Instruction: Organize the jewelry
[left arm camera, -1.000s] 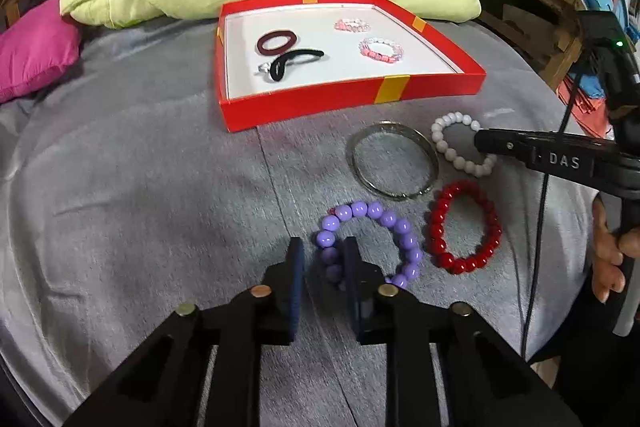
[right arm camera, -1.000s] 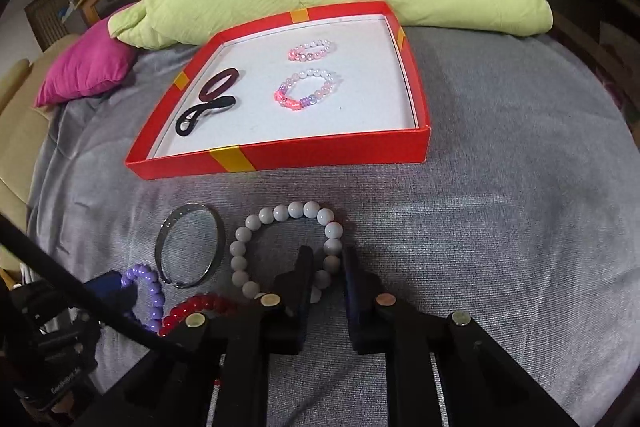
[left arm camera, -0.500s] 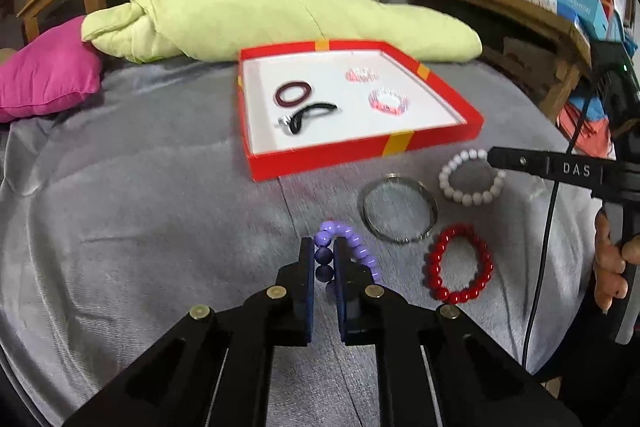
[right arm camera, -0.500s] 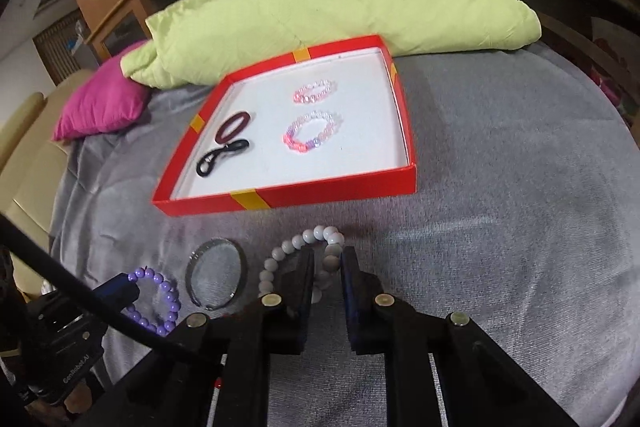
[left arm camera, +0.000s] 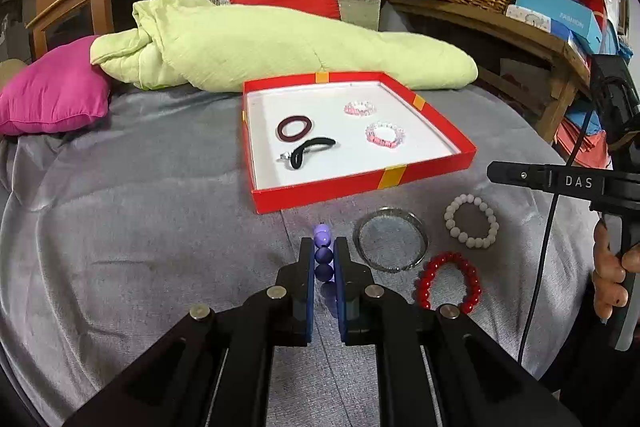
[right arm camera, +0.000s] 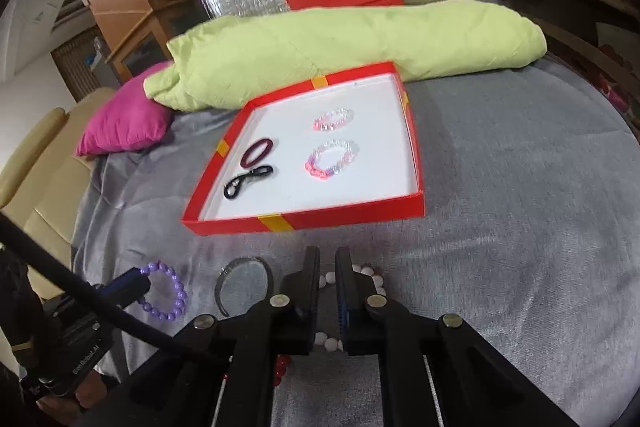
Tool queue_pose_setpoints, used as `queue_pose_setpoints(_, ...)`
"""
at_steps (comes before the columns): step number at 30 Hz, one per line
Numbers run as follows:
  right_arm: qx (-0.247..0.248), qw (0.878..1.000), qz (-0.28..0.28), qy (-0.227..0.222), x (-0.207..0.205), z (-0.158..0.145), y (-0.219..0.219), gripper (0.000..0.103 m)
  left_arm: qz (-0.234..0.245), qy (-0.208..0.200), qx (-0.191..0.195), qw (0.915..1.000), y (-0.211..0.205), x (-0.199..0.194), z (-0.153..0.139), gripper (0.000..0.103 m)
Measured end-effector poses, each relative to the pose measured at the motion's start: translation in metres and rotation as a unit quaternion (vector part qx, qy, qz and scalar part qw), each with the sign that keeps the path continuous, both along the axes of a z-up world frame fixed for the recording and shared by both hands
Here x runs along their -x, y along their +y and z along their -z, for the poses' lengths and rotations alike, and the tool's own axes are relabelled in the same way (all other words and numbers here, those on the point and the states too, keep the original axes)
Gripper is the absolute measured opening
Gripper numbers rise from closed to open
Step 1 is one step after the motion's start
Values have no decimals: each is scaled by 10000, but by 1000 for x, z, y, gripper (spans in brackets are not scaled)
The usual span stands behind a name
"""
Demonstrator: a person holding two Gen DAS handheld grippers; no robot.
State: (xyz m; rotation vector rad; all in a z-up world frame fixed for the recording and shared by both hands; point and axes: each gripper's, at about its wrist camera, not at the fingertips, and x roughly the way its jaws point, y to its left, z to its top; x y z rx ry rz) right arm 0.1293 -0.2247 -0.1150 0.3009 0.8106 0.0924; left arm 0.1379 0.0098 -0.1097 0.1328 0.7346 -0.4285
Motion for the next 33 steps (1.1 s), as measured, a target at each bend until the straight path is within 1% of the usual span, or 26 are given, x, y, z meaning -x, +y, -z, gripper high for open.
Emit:
queue_pose_setpoints(3, -170, 9994, 75, 305, -6, 8, -8, 9, 7, 29, -12, 10000, -1, 0, 1, 9)
queue_pose_setpoints(5, -203, 9985, 174, 482, -9, 13, -14, 14, 2, 10, 12, 10000, 0, 1, 0, 9)
queue_pose_setpoints(6, -204, 9979, 192, 587, -10, 16, -16, 25, -1, 18, 24, 10000, 1, 1, 0, 9)
queue_pose_setpoints(8, -178, 9973, 225, 679, -11, 21, -19, 58, 6, 38, 24, 10000, 0, 1, 0, 9)
queue_pose_setpoints(9, -95, 9973, 227, 691, -11, 23, -18, 61, 17, 46, 23, 10000, 0, 1, 1, 9)
queue_pose_setpoints(11, 111, 9977, 180, 640, -10, 26, -15, 61, 39, 38, 20, 10000, -1, 1, 0, 10)
queue_pose_setpoints(12, 243, 9973, 152, 671, -11, 28, -13, 59, 42, 41, 12, 10000, -2, 2, 1, 10)
queue_pose_setpoints(13, 332, 9966, 139, 746, -13, 32, -11, 50, 47, 56, 11, 10000, -2, 1, 1, 10)
queue_pose_setpoints(14, 387, 9957, 137, 826, -15, 36, -9, 36, 48, 68, 9, 10000, -2, 1, 1, 10)
queue_pose_setpoints(15, 525, 9946, 163, 876, -16, 39, -7, 33, 40, 70, -3, 10000, -2, 2, 2, 10)
queue_pose_setpoints(16, 751, 9939, 156, 798, -16, 38, -3, 29, 31, 73, -14, 10000, -2, 1, 2, 9)
queue_pose_setpoints(17, 884, 9931, 87, 771, -16, 38, 1, 18, 15, 85, -30, 10000, -2, 1, 2, 9)
queue_pose_setpoints(18, 974, 9923, 15, 763, -16, 38, 5, 12, -16, 112, -60, 9999, -1, 0, 4, 10)
queue_pose_setpoints(21, 1249, 9898, -38, 679, -13, 36, 12, 11, -71, 128, -125, 9998, -1, 0, 6, 10)
queue_pose_setpoints(22, 1273, 9897, -42, 653, -12, 35, 13, 11, -75, 124, -123, 9998, 0, 0, 6, 10)
queue_pose_setpoints(26, 1123, 9929, -34, 393, -7, 24, 10, 11, -94, 76, -90, 9999, 1, 1, 4, 10)
queue_pose_setpoints(33, 715, 9962, -107, -480, 13, -16, 8, 11, -135, -66, -73, 9999, 1, 1, 0, 9)
